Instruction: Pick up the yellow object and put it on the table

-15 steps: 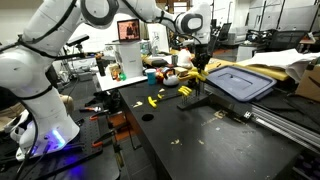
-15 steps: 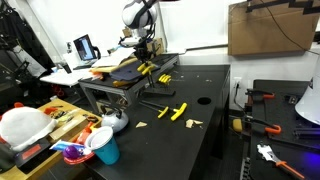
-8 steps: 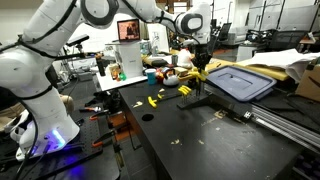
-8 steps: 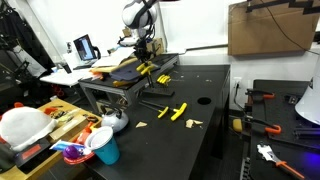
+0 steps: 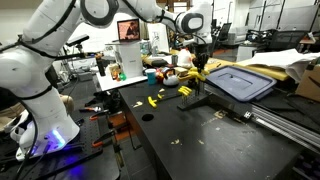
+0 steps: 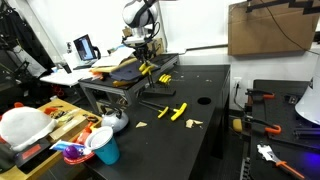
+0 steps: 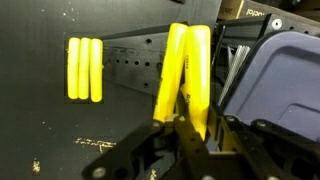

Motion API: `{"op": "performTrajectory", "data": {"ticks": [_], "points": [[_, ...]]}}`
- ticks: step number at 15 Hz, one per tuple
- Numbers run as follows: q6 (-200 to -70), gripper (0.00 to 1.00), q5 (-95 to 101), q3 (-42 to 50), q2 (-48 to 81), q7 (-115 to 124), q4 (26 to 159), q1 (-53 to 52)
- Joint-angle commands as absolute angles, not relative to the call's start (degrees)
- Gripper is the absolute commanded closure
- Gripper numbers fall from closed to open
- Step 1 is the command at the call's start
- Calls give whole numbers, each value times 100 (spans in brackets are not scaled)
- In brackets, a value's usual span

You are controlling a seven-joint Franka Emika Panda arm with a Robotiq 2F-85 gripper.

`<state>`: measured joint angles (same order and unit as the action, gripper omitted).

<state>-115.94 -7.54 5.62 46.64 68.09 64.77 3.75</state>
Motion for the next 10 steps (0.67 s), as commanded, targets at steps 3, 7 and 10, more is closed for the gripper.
{"op": "performTrajectory", "data": {"ticks": [3,7,10], "points": [[-11086,94,-1040,520,4419,6850,6515,479],[-11238,94,-1165,567,4363,7293,6623,456],[-11348,94,-1160,569,4323,7478,6678,438]]}}
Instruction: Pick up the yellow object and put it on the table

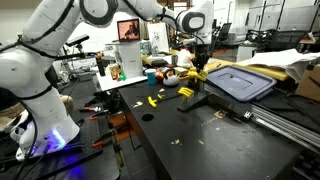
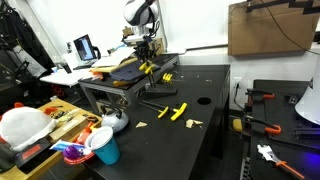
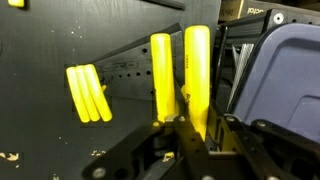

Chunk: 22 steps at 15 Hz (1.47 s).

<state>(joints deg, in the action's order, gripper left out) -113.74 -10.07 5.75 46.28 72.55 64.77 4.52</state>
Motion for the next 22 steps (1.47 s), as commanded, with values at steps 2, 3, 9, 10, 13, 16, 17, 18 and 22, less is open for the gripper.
{"op": "performTrajectory", "data": {"ticks": [2,3,9,10,13,16,17,18,22], "points": [[-11424,94,-1090,569,4297,7406,6714,421],[-11442,94,-1058,569,4293,7336,6719,416],[-11186,94,-728,534,4341,6136,6609,392],[-11170,94,-713,536,4345,5993,6602,391],[-11180,94,-799,557,4314,5870,6645,396],[-11280,94,-997,568,4272,6188,6729,416],[-11420,94,-1037,567,4252,6233,6793,413],[-11497,94,-1032,568,4253,6222,6818,409],[-12147,94,-813,643,4236,5975,7097,327]]}}
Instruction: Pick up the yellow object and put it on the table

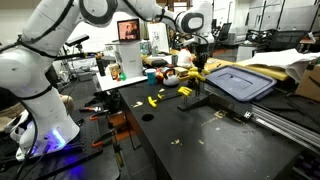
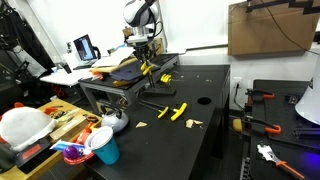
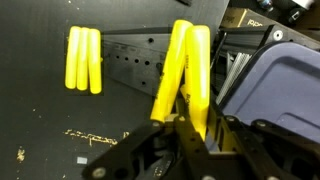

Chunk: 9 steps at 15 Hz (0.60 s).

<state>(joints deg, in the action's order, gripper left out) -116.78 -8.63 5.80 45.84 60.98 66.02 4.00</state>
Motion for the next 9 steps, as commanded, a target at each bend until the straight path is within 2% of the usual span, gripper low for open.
{"op": "performTrajectory", "data": {"ticks": [1,5,9], "points": [[-12275,94,-777,642,4220,5931,7172,326],[-12660,94,-758,643,4077,5838,7469,316],[-12420,94,-860,579,3884,5835,7581,357]]}}
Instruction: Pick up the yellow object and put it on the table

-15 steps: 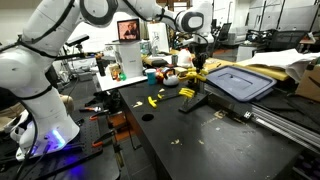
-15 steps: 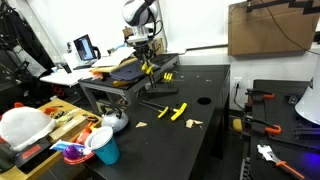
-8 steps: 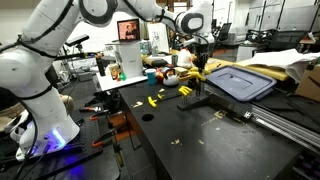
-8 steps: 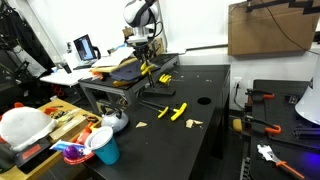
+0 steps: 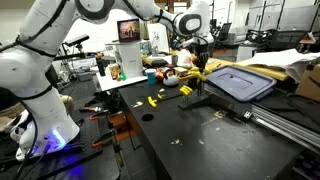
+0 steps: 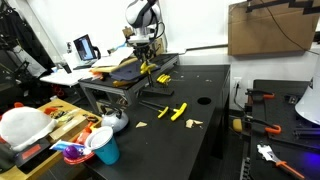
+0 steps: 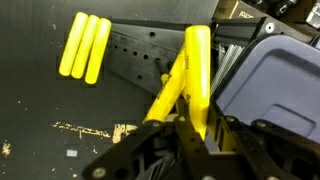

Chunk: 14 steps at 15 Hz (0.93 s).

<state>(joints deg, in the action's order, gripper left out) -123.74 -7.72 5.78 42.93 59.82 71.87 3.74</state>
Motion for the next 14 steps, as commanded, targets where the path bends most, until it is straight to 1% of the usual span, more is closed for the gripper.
{"op": "performTrajectory", "data": {"ticks": [1,10,14], "points": [[-12359,94,-877,563,3847,5815,7588,367],[-11577,94,-943,605,3728,6369,7377,295],[-11600,94,-911,623,3658,6674,7383,248]]}}
